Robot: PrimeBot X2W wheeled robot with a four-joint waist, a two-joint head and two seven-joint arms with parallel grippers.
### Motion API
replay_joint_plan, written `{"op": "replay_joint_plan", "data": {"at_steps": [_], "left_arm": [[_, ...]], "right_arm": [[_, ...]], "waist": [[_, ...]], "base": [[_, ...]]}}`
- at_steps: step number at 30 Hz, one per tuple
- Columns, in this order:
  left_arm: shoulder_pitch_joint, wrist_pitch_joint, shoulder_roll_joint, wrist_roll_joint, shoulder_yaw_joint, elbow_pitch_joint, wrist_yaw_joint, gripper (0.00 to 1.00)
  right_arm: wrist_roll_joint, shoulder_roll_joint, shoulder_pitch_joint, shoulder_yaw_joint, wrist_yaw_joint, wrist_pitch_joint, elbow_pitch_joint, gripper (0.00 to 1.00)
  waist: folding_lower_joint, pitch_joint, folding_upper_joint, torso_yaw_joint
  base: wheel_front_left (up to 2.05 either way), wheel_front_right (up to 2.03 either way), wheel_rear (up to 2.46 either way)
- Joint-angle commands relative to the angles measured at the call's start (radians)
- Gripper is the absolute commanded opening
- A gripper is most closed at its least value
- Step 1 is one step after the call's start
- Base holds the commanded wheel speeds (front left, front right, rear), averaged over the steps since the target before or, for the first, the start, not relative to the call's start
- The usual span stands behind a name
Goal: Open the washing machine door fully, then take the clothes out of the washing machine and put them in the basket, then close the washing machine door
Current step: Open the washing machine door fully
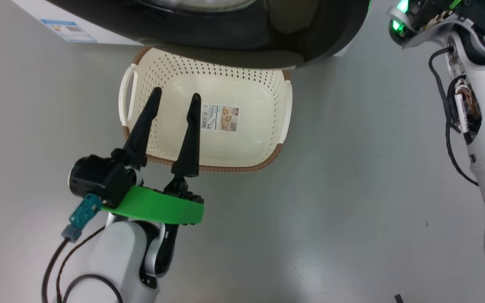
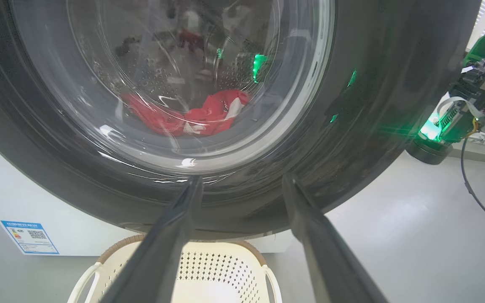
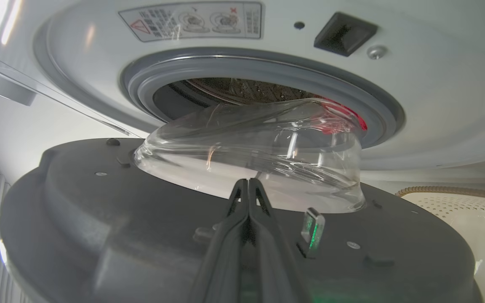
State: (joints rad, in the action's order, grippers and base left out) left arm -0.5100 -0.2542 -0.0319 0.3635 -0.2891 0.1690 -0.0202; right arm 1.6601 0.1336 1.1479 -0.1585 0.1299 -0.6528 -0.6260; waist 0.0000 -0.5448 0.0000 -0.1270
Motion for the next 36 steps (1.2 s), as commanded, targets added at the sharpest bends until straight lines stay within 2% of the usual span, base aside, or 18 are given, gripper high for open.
{"op": "replay_joint_plan", "data": {"at_steps": [1,20,27,28,29,31,33,36], "left_arm": [[0.030,-0.008,-0.018,-0.003,0.038,-0.017,-0.005,1.00],[0.078,-0.008,-0.018,-0.013,0.071,0.037,0.004,1.00],[0.091,-0.008,-0.018,-0.011,0.083,0.046,0.009,1.00],[0.092,-0.008,-0.018,-0.011,0.084,0.046,0.009,1.00],[0.092,-0.008,-0.018,-0.011,0.084,0.046,0.009,1.00],[0.092,-0.008,-0.018,-0.010,0.086,0.049,0.011,1.00],[0.092,-0.008,-0.018,-0.010,0.090,0.051,0.013,1.00],[0.093,-0.008,-0.018,-0.012,0.097,0.056,0.017,1.00]], "right_arm": [[-0.018,-0.030,-0.027,-0.019,0.001,-0.013,0.037,0.00],[-0.028,-0.062,-0.172,-0.087,0.001,-0.039,0.002,0.00],[-0.039,-0.068,-0.186,-0.091,0.001,-0.008,-0.016,0.00],[-0.044,-0.068,-0.185,-0.088,0.001,0.005,-0.020,0.26],[-0.044,-0.068,-0.185,-0.088,0.001,0.005,-0.020,0.26],[-0.054,-0.066,-0.186,-0.087,0.001,0.020,-0.023,0.44],[-0.063,-0.062,-0.189,-0.080,0.001,0.044,-0.020,1.00],[-0.072,-0.056,-0.195,-0.067,0.001,0.075,-0.015,1.00]], "waist": [[0.0000,0.023,0.0000,0.003],[0.0000,0.149,0.0000,0.009],[0.0000,0.162,0.0000,0.012],[0.0000,0.162,0.0000,0.013],[0.0000,0.162,0.0000,0.013],[0.0000,0.162,0.0000,0.015],[0.0000,0.164,0.0000,0.018],[0.0000,0.167,0.0000,0.026]], "base": [[0.00,0.00,0.00],[0.00,0.00,0.00],[0.00,0.00,0.00],[0.00,0.00,0.00],[0.00,0.00,0.00],[0.00,0.00,0.00],[0.00,0.00,0.00],[0.00,0.00,0.00]]}}
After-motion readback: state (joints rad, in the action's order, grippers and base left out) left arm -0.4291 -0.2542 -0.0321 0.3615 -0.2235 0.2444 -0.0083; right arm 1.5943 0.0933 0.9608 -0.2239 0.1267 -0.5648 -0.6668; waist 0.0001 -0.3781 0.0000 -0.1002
